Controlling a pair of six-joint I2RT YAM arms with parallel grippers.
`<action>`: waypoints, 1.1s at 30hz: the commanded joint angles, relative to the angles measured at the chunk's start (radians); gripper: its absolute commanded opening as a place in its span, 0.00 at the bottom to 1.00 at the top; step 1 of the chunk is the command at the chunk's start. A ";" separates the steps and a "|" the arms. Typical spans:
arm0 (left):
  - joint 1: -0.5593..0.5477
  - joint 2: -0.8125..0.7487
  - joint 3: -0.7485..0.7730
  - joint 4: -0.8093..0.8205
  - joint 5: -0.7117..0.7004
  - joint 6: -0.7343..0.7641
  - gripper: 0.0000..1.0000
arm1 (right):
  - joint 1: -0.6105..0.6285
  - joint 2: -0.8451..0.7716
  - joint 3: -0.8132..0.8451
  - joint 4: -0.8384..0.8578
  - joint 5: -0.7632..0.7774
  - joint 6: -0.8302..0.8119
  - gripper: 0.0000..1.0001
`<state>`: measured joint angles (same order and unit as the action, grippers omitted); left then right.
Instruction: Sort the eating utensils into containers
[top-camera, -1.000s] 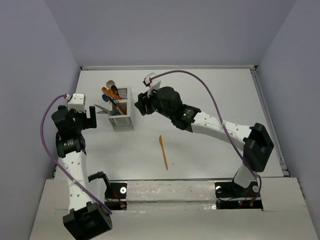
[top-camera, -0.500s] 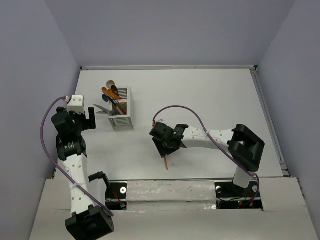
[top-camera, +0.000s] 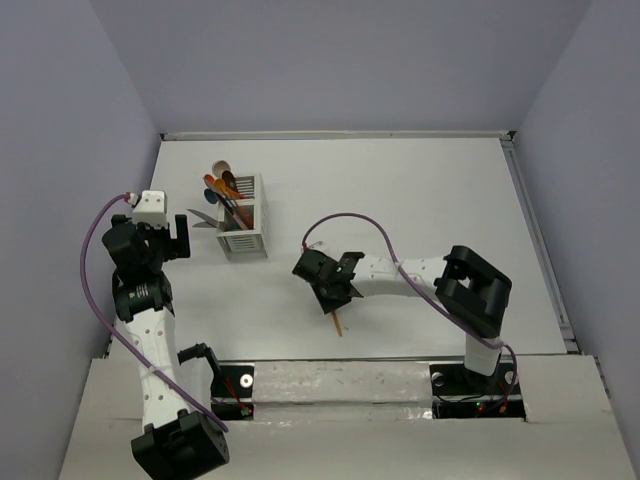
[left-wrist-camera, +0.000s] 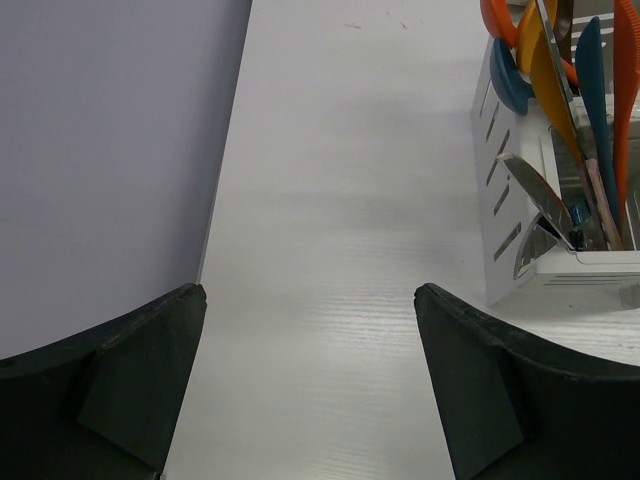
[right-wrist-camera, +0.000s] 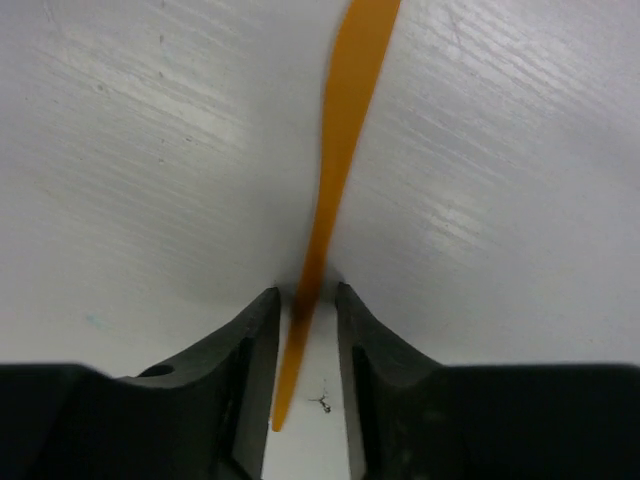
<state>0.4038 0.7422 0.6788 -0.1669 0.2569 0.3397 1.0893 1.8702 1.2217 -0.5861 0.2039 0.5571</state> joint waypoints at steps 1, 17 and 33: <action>0.009 -0.020 -0.015 0.046 -0.007 0.010 0.99 | 0.009 0.118 -0.005 0.022 0.046 0.026 0.17; 0.010 -0.023 -0.021 0.055 -0.004 0.012 0.99 | 0.018 -0.348 -0.148 0.702 0.315 -0.446 0.00; 0.013 -0.017 -0.027 0.067 -0.015 0.010 0.99 | -0.086 0.242 0.589 1.261 -0.264 -0.801 0.00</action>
<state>0.4080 0.7410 0.6628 -0.1528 0.2512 0.3401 1.0492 1.9854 1.6958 0.6029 0.0879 -0.2279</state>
